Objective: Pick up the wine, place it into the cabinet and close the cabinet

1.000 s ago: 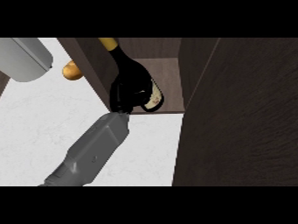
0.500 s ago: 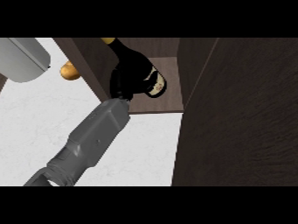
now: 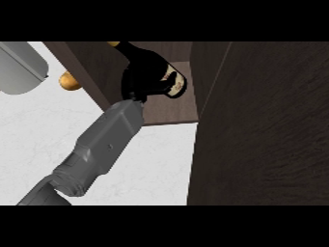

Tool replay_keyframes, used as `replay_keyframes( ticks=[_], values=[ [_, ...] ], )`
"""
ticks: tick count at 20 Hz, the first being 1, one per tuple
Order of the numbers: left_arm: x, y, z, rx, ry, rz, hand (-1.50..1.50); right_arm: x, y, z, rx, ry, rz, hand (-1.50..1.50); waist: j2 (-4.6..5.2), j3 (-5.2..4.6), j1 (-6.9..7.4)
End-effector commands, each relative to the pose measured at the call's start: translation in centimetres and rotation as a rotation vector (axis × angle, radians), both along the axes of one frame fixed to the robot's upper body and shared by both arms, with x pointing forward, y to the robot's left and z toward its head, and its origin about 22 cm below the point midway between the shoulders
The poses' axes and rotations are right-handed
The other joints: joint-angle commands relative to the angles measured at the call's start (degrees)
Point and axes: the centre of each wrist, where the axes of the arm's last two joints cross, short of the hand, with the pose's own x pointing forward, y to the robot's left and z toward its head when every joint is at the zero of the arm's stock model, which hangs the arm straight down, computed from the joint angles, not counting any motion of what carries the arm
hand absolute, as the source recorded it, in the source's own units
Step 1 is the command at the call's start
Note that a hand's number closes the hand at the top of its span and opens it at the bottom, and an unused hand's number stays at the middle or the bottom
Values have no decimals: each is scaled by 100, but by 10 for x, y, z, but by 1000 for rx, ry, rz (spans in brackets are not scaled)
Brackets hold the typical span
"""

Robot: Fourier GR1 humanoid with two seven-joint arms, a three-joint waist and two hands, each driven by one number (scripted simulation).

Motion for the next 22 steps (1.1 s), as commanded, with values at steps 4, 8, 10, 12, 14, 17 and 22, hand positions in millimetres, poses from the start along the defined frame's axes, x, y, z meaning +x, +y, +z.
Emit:
replay_keyframes(
  ticks=[4, 8, 10, 12, 14, 17, 22],
  values=[
    [-7, 0, -9, -27, 3, 32, 150, 4, 13, -1, 11, -24, 33, -150, 14, 3, -166],
    [-10, -2, -11, -16, 7, 23, 150, 1, 9, -6, 5, -14, 47, -150, 23, 4, -279],
    [-14, -4, -15, -20, 7, 28, 150, 16, 18, -7, -1, -15, 59, -150, 43, 1, -280],
    [-20, 0, -26, -9, 9, -11, 150, 11, 10, 8, 5, -12, 58, -150, 27, -2, -258],
    [-19, -3, -22, 8, 10, -7, 150, 7, 6, -6, 12, 2, 49, -150, 24, 5, -268],
    [-28, -6, -30, -7, 18, -6, 150, 17, 11, -3, -7, -10, 63, -150, 53, 0, -334],
    [-22, -15, -14, -63, -3, 45, 150, 11, 9, -3, 15, -24, 61, -150, 50, 3, -359]
  ],
)
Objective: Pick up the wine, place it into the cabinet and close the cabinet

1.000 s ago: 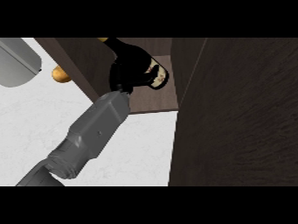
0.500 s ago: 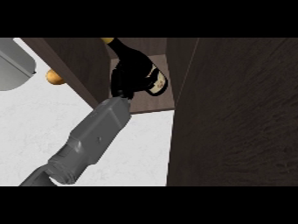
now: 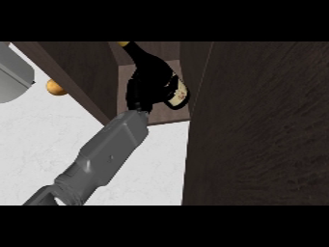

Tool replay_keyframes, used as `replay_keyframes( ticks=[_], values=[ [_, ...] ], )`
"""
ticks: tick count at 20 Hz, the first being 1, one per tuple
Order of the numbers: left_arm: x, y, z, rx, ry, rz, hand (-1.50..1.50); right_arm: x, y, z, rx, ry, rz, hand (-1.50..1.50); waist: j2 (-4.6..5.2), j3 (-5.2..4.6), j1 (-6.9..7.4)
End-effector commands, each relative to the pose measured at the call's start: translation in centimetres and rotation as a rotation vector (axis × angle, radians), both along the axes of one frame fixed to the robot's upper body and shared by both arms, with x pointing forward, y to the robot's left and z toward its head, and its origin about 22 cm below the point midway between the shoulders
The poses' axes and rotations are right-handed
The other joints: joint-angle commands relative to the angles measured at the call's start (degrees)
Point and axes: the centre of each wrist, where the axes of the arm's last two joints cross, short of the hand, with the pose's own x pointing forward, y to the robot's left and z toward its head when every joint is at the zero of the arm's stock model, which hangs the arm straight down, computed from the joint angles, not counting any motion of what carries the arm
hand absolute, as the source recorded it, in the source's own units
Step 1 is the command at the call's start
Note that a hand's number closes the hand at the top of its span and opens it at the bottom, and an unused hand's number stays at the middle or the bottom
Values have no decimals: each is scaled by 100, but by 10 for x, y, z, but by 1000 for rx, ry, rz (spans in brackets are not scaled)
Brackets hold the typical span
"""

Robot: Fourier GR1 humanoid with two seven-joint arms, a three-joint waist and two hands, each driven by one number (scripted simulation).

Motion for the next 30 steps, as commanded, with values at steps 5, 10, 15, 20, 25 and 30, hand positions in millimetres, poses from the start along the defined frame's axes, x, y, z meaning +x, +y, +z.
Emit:
replay_keyframes(
  ticks=[5, 10, 15, 20, 25, 30],
  values=[
    [4, -14, 19, -44, -6, 68, -150, -1, 5, 2, -5, -16, 6, -150, 8, 0, -84],
    [-3, -4, -2, -48, -17, 89, -150, 8, -1, -2, -12, -12, -3, -150, 22, 3, 31],
    [1, -11, 8, 16, 4, 109, -150, -2, 5, 1, -5, 2, -23, -150, -15, 2, 17],
    [1, -10, 3, 155, -50, 74, -150, 3, 4, -2, -10, 6, -8, -150, 7, 4, 67],
    [5, -14, 12, 201, -98, 48, -150, 3, 3, 0, 6, -12, 8, -150, 40, 5, -8],
    [4, -20, 16, 197, -121, 59, -150, -6, -1, 2, -14, -21, 7, -150, -5, 7, 35]
  ],
)
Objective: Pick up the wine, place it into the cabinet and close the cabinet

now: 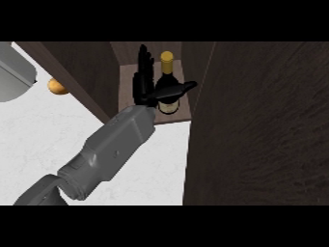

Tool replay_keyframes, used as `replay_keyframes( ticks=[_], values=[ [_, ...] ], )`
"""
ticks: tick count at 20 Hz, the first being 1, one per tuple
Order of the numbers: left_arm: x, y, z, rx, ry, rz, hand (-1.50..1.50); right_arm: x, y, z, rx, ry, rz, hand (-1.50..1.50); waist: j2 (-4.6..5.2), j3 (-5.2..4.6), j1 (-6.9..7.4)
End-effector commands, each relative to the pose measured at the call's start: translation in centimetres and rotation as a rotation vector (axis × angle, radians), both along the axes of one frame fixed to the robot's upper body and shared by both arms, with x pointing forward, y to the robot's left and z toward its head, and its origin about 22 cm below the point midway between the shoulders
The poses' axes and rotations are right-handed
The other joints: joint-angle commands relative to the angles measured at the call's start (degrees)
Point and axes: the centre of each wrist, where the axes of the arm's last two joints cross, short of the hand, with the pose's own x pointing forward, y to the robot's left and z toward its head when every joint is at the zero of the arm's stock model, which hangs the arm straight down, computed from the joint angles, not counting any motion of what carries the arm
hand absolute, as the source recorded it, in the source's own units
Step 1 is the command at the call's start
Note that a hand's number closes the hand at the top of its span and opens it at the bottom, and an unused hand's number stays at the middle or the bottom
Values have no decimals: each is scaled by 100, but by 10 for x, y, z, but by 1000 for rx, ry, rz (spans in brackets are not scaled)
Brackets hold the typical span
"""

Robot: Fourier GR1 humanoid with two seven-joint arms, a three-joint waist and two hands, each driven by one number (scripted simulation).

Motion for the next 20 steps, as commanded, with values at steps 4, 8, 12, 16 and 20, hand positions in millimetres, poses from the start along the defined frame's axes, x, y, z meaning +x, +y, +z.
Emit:
replay_keyframes(
  ticks=[4, 8, 12, 16, 20],
  values=[
    [-8, -7, -2, -4, -71, -9, -150, -3, -1, -2, 5, 20, -3, -150, -38, 1, 117],
    [-7, -11, 3, -43, -70, -28, -150, 4, -6, -3, -7, 14, -9, -150, -56, 3, 236],
    [-26, -24, -4, -80, -51, -78, -150, -7, 8, 0, -1, 42, -6, -150, -91, 0, 259],
    [-25, -24, -4, -88, -73, -121, -150, -5, 4, 12, -17, 36, -26, -150, -102, -1, 365],
    [-48, -32, -18, -64, -78, -144, -150, -6, -6, 2, 6, 33, -60, -150, -136, 4, 454]
  ],
)
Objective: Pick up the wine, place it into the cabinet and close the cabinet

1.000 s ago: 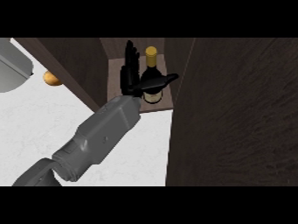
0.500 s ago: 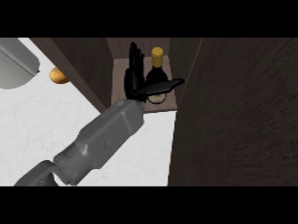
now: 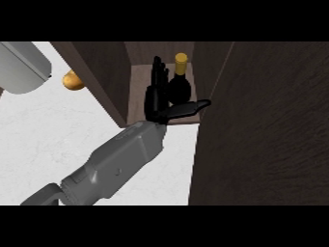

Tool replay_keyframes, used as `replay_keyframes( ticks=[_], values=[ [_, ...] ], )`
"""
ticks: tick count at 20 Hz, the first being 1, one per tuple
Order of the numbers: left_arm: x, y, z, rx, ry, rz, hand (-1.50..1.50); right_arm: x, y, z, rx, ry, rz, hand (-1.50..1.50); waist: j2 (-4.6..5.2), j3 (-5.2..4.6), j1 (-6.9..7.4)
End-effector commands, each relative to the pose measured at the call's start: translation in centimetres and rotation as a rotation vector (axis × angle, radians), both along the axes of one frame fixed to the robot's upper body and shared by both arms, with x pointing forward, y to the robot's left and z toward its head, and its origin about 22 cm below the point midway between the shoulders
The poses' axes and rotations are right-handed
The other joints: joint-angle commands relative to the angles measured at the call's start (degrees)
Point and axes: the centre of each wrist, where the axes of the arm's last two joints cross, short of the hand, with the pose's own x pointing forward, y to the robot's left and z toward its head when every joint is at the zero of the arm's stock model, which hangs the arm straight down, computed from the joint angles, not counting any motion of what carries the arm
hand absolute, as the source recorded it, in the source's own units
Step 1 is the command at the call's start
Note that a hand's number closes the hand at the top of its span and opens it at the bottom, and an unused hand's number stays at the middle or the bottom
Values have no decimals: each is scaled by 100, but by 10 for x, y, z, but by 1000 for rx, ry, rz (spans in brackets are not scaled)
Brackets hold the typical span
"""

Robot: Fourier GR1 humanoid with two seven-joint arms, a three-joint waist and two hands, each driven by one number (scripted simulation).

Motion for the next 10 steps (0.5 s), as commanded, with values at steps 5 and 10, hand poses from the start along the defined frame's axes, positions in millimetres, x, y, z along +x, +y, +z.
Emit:
replay_keyframes(
  ticks=[5, 10],
  values=[
    [-16, -1, -15, 23, -40, -17, -150, 0, 3, -4, -9, 1, -16, -150, -25, 1, 123],
    [-33, -2, -15, 19, -59, -36, -150, -16, -11, -3, 7, 22, -31, -150, -84, 5, 329]
  ],
)
